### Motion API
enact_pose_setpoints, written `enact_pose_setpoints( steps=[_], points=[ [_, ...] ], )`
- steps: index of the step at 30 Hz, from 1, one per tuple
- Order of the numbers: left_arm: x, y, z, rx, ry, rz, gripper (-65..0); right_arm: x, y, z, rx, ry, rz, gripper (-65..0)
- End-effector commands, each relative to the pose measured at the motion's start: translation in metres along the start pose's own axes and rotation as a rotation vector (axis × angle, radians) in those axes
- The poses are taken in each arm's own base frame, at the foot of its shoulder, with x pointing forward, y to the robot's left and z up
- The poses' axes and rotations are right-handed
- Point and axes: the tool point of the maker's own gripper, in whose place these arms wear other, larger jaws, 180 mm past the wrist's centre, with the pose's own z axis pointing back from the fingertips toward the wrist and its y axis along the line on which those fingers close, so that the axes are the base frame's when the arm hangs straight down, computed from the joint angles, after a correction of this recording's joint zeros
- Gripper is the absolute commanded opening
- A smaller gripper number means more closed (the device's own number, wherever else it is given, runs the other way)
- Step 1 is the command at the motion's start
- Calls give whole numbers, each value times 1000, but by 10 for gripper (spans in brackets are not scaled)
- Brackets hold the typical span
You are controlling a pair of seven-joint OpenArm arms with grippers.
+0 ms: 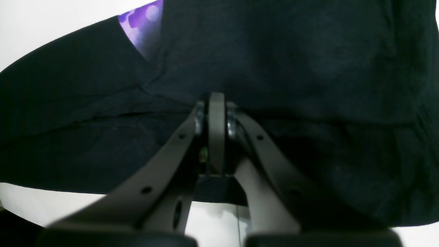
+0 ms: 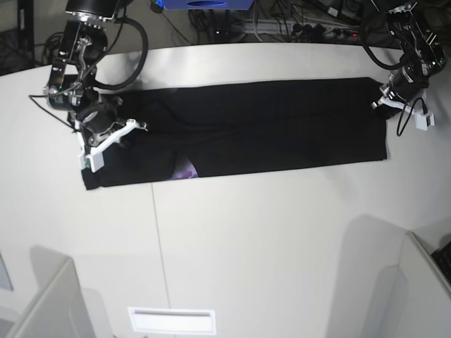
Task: Fold the T-shirt properly
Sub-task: 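Move the left gripper along the strip toward the right gripper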
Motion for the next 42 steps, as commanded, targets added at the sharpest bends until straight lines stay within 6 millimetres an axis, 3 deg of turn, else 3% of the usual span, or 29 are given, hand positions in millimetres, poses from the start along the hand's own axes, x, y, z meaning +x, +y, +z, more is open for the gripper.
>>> enact_pose_setpoints(
  steps=[1,9,18,30,42],
  points=[
    [13,4,2,16,-37,-22,-650,11,3,4,11,-42,15,-650],
    [44,-4,19,21,-127,-100,-650,3,2,7,6,-30,17,-650],
    [64,-43,55,-14,-218,-259,-650,0,12,15,46,-39,118,-650],
    [25,-119,48,-191,-158,-346,-650,-2,14,15,51,-36,109,-650],
    [-19,-200,23,-371,-35,-357,-650,-3,14,15,51,-33,110,-650]
  ],
)
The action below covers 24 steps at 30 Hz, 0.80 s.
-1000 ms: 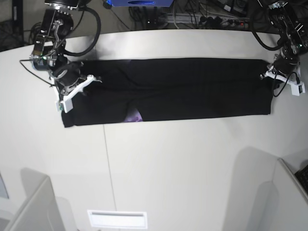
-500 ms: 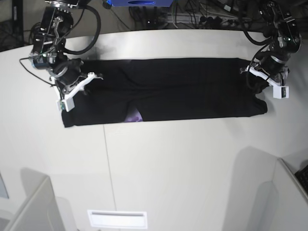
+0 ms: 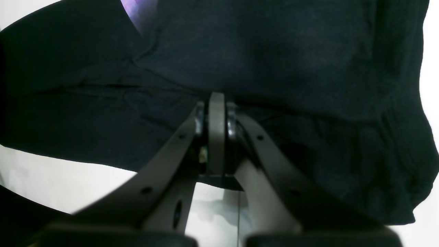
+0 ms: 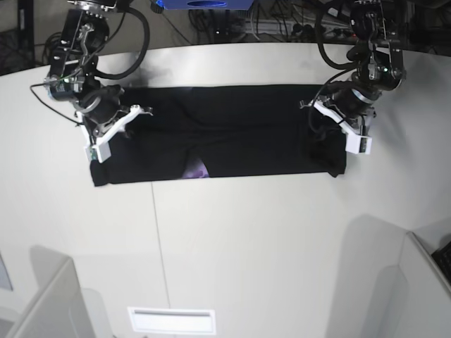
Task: Fold the T-shirt properly
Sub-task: 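Move the left gripper along the strip toward the right gripper, then grasp the strip end with the left gripper and fold it toward the right gripper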
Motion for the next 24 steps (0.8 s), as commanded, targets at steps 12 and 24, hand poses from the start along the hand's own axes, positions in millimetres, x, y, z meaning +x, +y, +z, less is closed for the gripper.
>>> enact_pose_setpoints(
  steps=[12,24],
  points=[
    [-3,-63,-24,-147,33,-20,-650,6,1,4,6,-33,11,-650],
    [-3,-82,-39,-189,29,33,-650,7,1,4,7,-34,10,-650]
  ],
)
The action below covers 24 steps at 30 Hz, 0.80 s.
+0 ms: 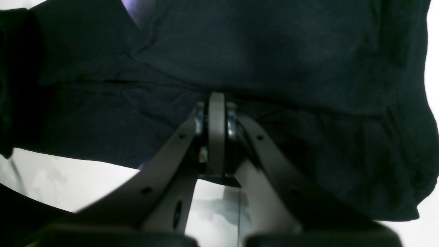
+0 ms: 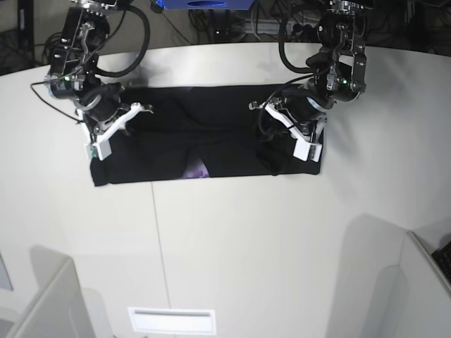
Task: Fold the T-shirt properly
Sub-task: 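Grasp the strip end with the left gripper and fold it toward the right gripper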
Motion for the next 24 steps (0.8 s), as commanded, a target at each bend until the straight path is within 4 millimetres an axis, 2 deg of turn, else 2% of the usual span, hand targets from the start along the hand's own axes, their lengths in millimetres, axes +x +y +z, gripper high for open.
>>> enact_pose_setpoints(
  steps=[1,9,12,19,24],
  points=[
    [13,-6,2,-23,-43,-9,-650,13,2,4,8,-46,15,-650],
    [20,-8,0,-28,-55,-18,-650,14,2,3,9,-48,15,-650],
    [16,-17,-5,-53,-36,-29,-650,15,2,3,9,-49,15,-650],
    [-2,-20,-22,-71,29,-23,-650,17,2,3,10,-53,16,-650],
    [-1,-19,-22,-69,27,-20,-650,17,2,3,10,-55,16,-650]
  ],
)
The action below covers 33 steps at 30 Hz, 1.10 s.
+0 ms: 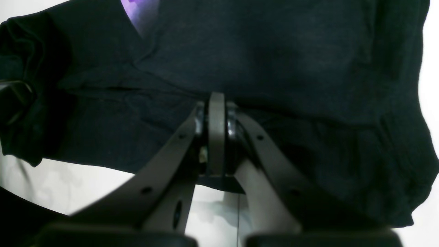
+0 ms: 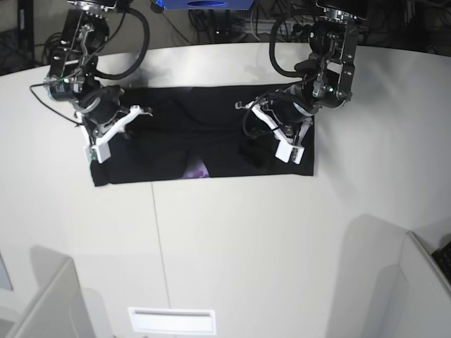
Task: Fold the T-shirt properly
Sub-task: 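Grasp the strip end with the left gripper and fold it toward the right gripper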
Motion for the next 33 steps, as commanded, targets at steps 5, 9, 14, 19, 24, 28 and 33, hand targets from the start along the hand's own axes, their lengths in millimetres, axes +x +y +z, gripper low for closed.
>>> enact_pose_setpoints(
  steps=[5,9,14,19,24,28,33],
  points=[
    [20,-9,0,-31,-54,-21,-650,12,2,3,9,-41,12,-650],
    [21,-9,0,-31,-55,-22,-650,12,2,3,9,-41,12,-650],
    [22,-9,0,-31,-56,-23,-650,15,2,3,10,-49,14,-650],
    [23,-9,0,-31,-57,-24,-591,15,2,3,10,-49,14,-650],
    [19,-11,-11,-41,-35,-10,-374,15,2,3,10,-49,14,-650],
    [10,-32,-25,-94,11,-42,-237,15,2,3,10,-49,14,-650],
    [19,-51,-20,-133,-20,-68,-209,20,-16,10,-31,-75,-26,-650]
  ],
)
